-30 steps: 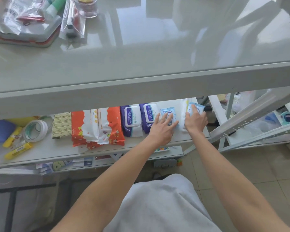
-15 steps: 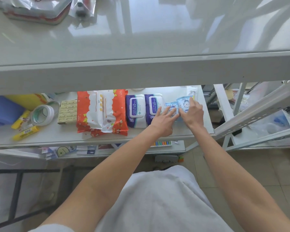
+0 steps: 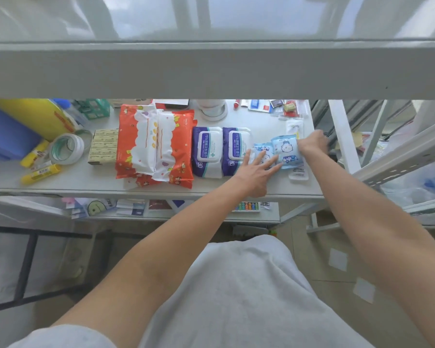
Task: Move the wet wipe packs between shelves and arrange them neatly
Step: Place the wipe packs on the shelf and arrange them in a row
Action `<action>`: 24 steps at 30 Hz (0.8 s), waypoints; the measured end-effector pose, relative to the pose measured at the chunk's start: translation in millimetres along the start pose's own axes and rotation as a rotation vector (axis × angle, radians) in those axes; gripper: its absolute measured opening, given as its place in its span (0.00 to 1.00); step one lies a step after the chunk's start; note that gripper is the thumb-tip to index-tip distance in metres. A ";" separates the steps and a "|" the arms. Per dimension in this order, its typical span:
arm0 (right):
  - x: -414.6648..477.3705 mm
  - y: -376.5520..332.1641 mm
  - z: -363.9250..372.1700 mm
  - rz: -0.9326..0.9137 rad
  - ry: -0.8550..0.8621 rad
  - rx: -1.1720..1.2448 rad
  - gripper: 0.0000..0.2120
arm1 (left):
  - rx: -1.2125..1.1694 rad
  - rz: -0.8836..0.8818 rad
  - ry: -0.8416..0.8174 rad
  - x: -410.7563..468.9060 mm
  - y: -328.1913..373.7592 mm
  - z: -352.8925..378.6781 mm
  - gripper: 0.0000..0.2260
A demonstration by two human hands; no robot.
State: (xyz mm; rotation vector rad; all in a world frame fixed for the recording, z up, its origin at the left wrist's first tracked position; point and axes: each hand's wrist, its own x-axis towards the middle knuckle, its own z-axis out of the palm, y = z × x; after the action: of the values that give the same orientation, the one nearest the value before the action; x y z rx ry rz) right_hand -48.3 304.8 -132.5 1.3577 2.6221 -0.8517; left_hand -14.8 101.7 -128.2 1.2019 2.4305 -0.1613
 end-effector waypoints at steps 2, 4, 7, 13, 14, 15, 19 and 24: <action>7.4 -6.3 -1.1 -0.073 0.005 -0.067 0.18 | 0.012 -0.009 -0.006 0.9 2.9 -1.1 0.38; 16.3 -11.6 -3.4 -0.123 0.005 -0.082 0.16 | 0.013 -0.017 -0.004 2.9 4.4 -2.1 0.36; 23.7 -17.0 -7.0 -0.148 -0.013 -0.077 0.18 | 0.001 -0.028 -0.003 4.6 5.4 -5.6 0.36; 31.5 -33.4 -21.7 -0.187 0.081 -0.065 0.13 | -0.010 -0.034 -0.007 4.7 8.4 -10.2 0.35; 30.1 -37.3 -23.9 -0.216 0.099 -0.078 0.12 | -0.011 -0.033 -0.002 4.1 8.3 -9.8 0.35; 29.8 -41.0 -25.3 -0.254 0.108 -0.093 0.10 | -0.010 -0.029 0.006 3.7 8.0 -9.3 0.35; 30.9 -62.6 -23.4 -0.442 0.029 -0.046 0.10 | -0.012 -0.018 0.022 1.8 6.0 -6.0 0.36; 13.3 -91.2 -0.4 -0.614 -0.106 -0.236 0.14 | 0.017 -0.036 0.130 -7.4 5.9 2.9 0.36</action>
State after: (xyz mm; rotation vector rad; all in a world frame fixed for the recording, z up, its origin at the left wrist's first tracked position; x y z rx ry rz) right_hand -126.7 273.1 -95.8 0.4335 2.9614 -0.5996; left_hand -5.4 99.1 -127.2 1.2107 2.5684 -0.1181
